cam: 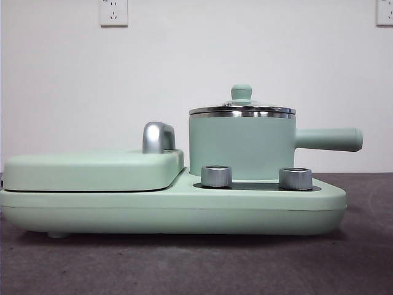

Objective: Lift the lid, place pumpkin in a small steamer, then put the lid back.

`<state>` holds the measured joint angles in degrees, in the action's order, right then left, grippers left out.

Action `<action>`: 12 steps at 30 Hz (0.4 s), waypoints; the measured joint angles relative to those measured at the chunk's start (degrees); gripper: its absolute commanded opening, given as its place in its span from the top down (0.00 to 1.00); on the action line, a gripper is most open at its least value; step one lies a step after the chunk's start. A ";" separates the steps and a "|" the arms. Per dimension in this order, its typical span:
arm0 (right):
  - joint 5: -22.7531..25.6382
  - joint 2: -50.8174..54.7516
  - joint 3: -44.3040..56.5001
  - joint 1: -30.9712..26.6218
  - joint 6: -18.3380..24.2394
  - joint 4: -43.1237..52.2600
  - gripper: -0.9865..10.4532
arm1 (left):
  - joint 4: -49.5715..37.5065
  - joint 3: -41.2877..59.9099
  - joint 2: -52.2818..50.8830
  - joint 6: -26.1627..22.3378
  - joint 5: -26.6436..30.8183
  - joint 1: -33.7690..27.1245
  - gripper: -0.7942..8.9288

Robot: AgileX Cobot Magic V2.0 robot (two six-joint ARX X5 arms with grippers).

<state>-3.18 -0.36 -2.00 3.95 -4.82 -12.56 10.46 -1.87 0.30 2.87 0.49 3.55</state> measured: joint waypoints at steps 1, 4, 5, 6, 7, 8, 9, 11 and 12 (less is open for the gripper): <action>0.17 -0.11 0.15 0.00 0.11 0.70 0.90 | 0.02 0.00 0.00 0.00 0.00 0.00 0.91; 0.28 0.02 0.39 0.00 0.42 1.25 0.90 | 0.02 0.00 0.00 -0.02 0.00 0.00 0.91; 0.44 0.00 0.39 0.00 0.52 1.25 0.90 | 0.02 0.00 0.00 0.00 0.00 0.00 0.91; 0.68 0.00 0.39 0.00 0.55 1.25 0.90 | 0.00 0.00 0.00 0.00 0.00 0.00 0.91; 0.92 0.00 0.39 0.00 0.57 1.25 0.90 | 0.00 0.00 0.00 0.00 0.00 0.00 0.91; 1.25 0.00 0.42 0.00 0.57 1.25 0.90 | 0.02 0.00 0.00 0.00 0.00 0.00 0.91; 1.55 0.00 0.46 0.00 0.57 1.42 0.90 | 0.02 0.00 0.00 0.00 0.00 0.00 0.91; 1.86 0.00 0.70 0.00 0.61 2.03 0.90 | 0.02 0.00 0.00 0.00 0.00 0.00 0.91; 2.01 0.00 0.72 0.00 0.66 2.08 0.90 | 0.02 0.00 0.00 0.00 0.00 0.00 0.91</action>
<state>-1.17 -0.36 -1.28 3.95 -4.16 -10.48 10.48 -1.87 0.30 2.87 0.49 3.55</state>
